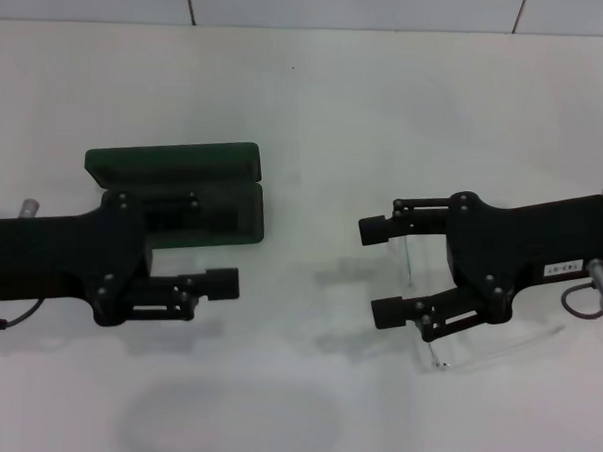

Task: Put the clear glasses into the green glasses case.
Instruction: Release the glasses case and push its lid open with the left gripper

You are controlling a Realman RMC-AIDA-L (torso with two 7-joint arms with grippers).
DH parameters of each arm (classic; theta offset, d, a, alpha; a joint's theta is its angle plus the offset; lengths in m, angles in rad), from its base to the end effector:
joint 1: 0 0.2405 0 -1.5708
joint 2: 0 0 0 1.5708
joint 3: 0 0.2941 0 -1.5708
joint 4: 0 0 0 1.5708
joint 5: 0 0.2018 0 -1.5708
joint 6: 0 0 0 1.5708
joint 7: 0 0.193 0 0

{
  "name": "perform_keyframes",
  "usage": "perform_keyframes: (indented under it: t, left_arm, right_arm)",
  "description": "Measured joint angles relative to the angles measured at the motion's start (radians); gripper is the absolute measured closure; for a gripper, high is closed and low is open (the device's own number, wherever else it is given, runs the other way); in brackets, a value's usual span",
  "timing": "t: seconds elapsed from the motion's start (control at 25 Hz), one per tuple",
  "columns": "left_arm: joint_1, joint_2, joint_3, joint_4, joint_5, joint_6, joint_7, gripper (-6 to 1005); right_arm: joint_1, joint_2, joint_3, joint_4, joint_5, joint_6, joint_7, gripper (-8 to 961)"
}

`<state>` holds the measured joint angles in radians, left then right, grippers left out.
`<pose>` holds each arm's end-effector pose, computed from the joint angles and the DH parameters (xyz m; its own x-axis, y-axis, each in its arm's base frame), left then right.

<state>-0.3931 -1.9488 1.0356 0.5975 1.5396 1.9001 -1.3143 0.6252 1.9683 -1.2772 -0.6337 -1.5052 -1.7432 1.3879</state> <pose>-0.2465 0.2804 -0.0159 0.6843 0.2709 0.6770 0.2596 -0.9581 0.1210 0.1753 0.3240 -0.0612 0.8171 -0.1824 -0.5469 -0.0828 -0.9759 0.2016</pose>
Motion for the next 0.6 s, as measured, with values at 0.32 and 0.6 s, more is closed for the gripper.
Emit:
perform_keyframes:
  t: [0.32,0.6]
  left_arm:
    - [0.016,0.000,-0.034,0.003,0.001,0.001,-0.003,274]
    - [0.010,0.008,-0.041,0.020,0.001,0.002,-0.025,285]
  right_arm:
    - [-0.022,-0.016,0.042,-0.011,-0.002,-0.012,0.001,85]
    - [-0.022,-0.018,0.054,-0.014,0.001,-0.017,0.010,85]
